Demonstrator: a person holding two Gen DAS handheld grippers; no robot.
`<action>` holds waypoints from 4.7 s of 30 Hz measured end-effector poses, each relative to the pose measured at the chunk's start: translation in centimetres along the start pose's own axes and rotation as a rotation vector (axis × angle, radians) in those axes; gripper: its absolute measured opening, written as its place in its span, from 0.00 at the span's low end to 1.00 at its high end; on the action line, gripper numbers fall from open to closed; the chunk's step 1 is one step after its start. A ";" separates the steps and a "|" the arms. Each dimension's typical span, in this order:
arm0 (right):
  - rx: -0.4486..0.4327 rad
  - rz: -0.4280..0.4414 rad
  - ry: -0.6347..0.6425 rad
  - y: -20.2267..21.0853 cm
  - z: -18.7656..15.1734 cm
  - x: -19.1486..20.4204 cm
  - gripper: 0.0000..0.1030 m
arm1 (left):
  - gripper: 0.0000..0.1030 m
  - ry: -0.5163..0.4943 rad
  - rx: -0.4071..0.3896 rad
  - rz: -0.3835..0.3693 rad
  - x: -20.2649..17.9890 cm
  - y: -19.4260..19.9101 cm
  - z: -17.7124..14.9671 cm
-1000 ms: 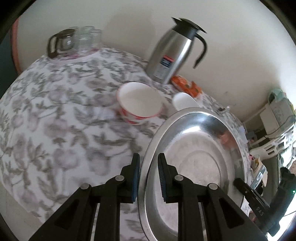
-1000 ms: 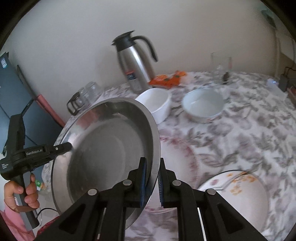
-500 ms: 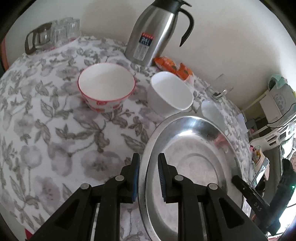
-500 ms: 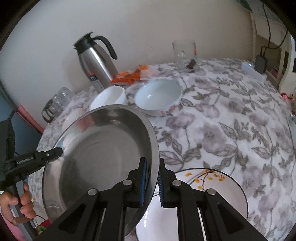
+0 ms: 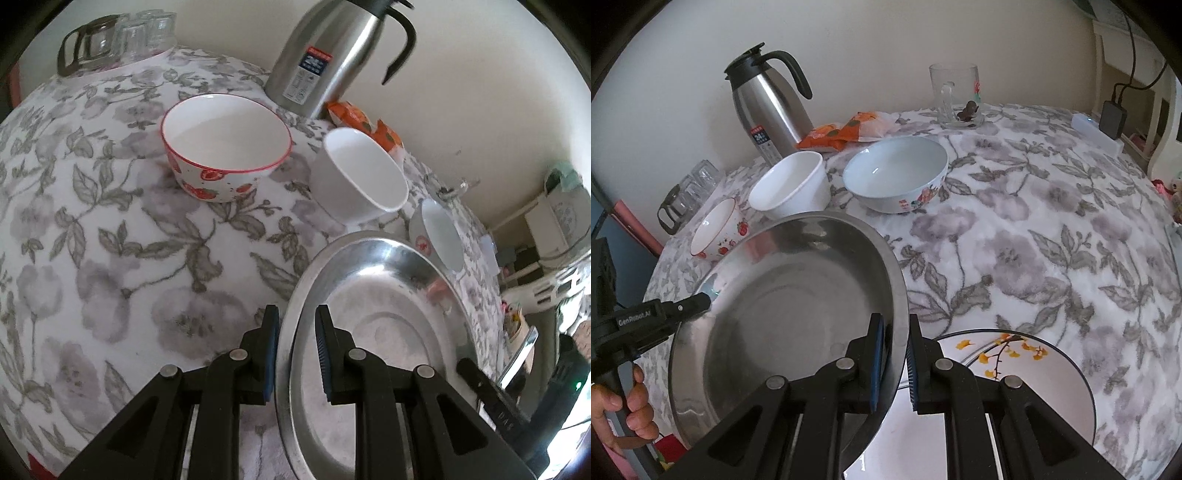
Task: Organize plates and bowls
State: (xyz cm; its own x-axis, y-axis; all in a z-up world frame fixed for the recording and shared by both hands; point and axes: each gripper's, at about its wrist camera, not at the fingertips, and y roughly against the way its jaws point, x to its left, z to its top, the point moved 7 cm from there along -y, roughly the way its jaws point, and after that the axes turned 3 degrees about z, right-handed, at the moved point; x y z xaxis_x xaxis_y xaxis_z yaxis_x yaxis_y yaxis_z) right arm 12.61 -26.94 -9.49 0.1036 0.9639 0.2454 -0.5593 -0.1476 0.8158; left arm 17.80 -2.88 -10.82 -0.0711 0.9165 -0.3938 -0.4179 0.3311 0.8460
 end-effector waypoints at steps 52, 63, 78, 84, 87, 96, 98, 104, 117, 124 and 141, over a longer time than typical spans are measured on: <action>0.043 -0.019 0.010 -1.9 -0.7 0.1 0.18 | 0.28 -0.030 0.022 0.069 0.5 -1.5 -0.1; 0.024 -0.021 -0.020 -0.8 0.0 0.0 0.25 | 0.36 -0.063 -0.019 0.091 -0.2 0.3 0.9; -0.019 -0.041 0.059 2.0 0.9 2.4 0.73 | 0.69 -0.111 -0.032 0.209 -0.4 1.6 0.6; -0.031 -0.051 0.054 1.9 1.0 2.0 0.85 | 0.84 -0.075 -0.070 0.230 0.5 2.2 0.9; -0.042 -0.054 0.062 2.1 1.0 2.2 0.98 | 0.94 -0.075 -0.107 0.233 0.4 2.8 1.3; -0.094 -0.045 0.072 3.1 1.4 2.2 1.00 | 0.96 -0.071 -0.259 0.207 -0.4 5.3 2.4; -0.100 -0.052 0.065 3.4 1.5 2.0 1.00 | 0.96 -0.083 -0.284 0.191 -1.0 5.9 2.4; -0.137 -0.039 0.052 4.9 1.8 1.4 1.00 | 0.96 -0.118 -0.301 0.141 -2.9 6.6 1.8; -0.183 -0.144 0.014 9.1 2.1 -4.6 1.00 | 0.96 -0.218 -0.264 0.047 -9.6 8.3 -2.3; -0.205 -0.206 -0.060 11.2 0.9 -10.4 1.00 | 0.96 -0.244 -0.131 -0.020 -13.4 6.7 -6.6; -0.022 -0.140 -0.156 7.3 -2.8 -12.9 0.86 | 0.64 -0.337 0.112 -0.060 -17.5 2.1 -16.0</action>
State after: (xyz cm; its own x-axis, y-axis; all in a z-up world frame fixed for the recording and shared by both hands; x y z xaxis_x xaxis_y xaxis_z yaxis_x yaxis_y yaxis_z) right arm 4.92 -39.81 -8.13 0.3072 0.9282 0.2099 -0.5477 -0.0080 0.8367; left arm 3.72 -21.80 -7.94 0.2607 0.9111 -0.3192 -0.3091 0.3920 0.8665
